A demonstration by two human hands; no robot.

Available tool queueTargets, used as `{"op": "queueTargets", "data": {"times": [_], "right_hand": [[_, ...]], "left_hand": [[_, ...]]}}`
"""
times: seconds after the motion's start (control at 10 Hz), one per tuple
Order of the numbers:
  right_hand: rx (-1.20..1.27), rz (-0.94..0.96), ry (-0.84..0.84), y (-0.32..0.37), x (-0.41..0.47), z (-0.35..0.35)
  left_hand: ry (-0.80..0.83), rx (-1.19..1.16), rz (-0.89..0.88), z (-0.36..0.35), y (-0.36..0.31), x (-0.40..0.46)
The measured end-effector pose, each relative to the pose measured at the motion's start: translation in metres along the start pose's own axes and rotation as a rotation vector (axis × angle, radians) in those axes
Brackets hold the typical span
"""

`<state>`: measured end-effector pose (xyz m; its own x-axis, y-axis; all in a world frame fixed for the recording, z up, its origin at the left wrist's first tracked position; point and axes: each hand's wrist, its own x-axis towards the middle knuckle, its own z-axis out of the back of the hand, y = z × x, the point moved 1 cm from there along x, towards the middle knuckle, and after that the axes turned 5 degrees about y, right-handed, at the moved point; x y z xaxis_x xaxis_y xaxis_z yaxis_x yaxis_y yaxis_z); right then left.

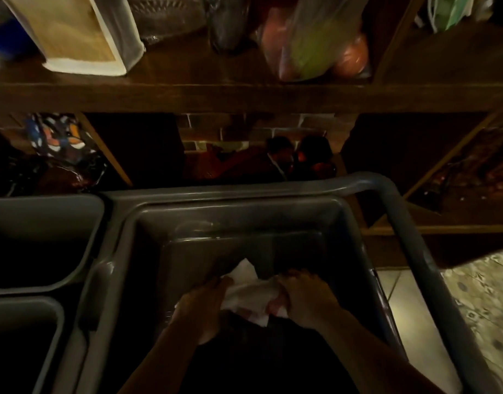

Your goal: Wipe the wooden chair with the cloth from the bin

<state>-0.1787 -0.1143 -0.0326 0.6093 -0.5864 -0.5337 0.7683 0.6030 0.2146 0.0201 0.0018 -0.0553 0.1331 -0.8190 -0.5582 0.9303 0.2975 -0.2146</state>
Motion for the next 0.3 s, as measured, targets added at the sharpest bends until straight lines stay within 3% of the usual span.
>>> {"op": "queueTargets", "data": {"times": [0.1, 0.2, 0.3], "right_hand": [[0.017, -0.051, 0.145, -0.001, -0.006, -0.005], [0.076, -0.066, 0.125, -0.001, -0.014, 0.010], [0.099, -0.077, 0.061, 0.002, -0.026, 0.033]], "left_hand": [[0.132, -0.060, -0.044, -0.004, 0.006, -0.002], [0.053, -0.137, -0.042, 0.015, 0.008, -0.007], [-0.088, -0.048, -0.052, 0.048, 0.001, -0.014]]}}
